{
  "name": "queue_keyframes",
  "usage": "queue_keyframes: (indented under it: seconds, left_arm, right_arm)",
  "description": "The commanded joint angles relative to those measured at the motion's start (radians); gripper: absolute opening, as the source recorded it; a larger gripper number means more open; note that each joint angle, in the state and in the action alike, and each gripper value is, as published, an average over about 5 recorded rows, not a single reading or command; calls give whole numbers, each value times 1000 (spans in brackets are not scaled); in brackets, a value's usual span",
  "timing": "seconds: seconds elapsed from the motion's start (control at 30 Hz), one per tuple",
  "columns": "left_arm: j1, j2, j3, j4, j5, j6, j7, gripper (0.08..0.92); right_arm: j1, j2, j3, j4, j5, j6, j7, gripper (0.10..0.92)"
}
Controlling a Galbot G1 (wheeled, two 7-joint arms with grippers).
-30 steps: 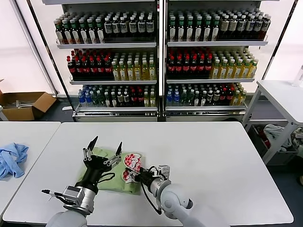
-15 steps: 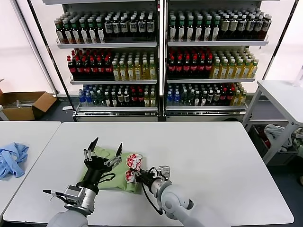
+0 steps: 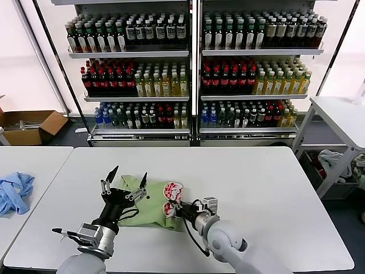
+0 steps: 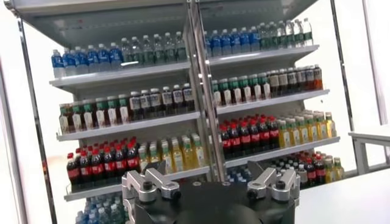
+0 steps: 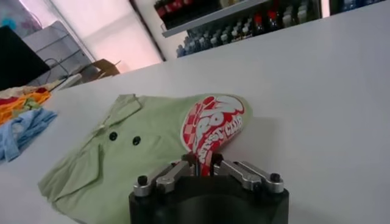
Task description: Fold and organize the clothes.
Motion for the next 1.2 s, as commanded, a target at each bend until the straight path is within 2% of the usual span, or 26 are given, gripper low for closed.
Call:
queue_keyframes:
  seconds: [0.03,0.6,0.93,1.2]
  left_arm:
    - [-7,-3,8,9,-1,-2,0,823]
    - [-4,-4,12,10,1,-3,1,823]
    - [10,9,18,-5,-1,2,2,823]
    - [23,19,22,-4,-20,-6,3,823]
  right_arm:
    - [-65,-201,116,103,-6,9,-47,238]
    - [-98,-270,213,98,-38,29,-91,266]
    - [-281,-358,401,244,-97,49,-85,536]
    - [-647,-343,772,369,-233,299,-138,766]
